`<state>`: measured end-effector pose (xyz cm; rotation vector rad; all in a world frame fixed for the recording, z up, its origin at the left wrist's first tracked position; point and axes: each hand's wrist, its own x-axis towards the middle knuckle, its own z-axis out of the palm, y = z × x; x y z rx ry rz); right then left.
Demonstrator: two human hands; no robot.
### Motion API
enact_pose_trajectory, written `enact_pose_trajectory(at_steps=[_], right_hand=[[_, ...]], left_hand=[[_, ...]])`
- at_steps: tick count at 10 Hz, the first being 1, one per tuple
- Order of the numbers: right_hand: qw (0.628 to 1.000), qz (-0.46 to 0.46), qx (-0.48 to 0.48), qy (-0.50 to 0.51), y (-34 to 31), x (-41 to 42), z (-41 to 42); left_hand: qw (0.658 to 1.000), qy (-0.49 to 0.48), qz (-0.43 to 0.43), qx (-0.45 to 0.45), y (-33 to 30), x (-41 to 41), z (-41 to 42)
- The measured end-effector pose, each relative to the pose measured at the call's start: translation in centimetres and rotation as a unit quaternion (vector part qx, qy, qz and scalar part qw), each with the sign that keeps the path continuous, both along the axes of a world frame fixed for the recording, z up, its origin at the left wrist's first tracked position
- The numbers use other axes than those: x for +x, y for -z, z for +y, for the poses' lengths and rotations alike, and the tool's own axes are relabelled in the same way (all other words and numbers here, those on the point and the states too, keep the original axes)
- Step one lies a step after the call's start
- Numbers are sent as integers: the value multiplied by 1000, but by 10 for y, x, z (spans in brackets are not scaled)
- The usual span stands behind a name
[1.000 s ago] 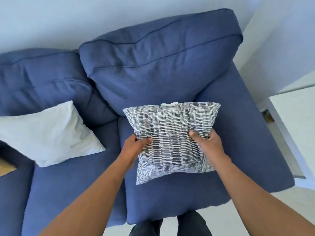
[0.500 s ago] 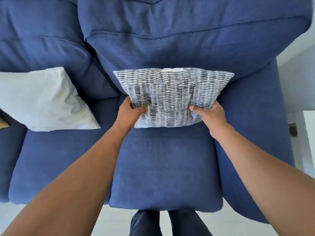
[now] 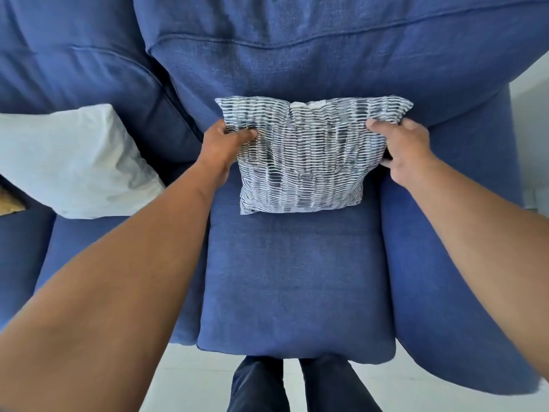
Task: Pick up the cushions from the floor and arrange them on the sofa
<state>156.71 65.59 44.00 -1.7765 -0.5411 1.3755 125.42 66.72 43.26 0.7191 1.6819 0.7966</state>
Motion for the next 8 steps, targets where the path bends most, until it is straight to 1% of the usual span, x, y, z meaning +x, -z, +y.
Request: enact_pose_trajectory(at_steps=[1,2,3,4,6,8], right_hand=[[993,-64,94,-28,-7,-5,-4],[979,-136,146,-53,-2,-6,-14],[974,-169,147,-43,12,-1,-26],[979,-152,136,-20,16,3,-27],[980,-170,80,-67,12,4,-26],[982,-164,51,-75,-4,-2,-53]], left_hand=[[998,-62,11,10,1,-2,-8],[996,-88,16,5,3,-8,-13],[995,-98,22,22,1,-11,-13],[994,-93,33,36,-2,-7,-11],[996,-69,55,-24,-2,-6,-21],[992,-48,105,-40,-21,-9,-69]])
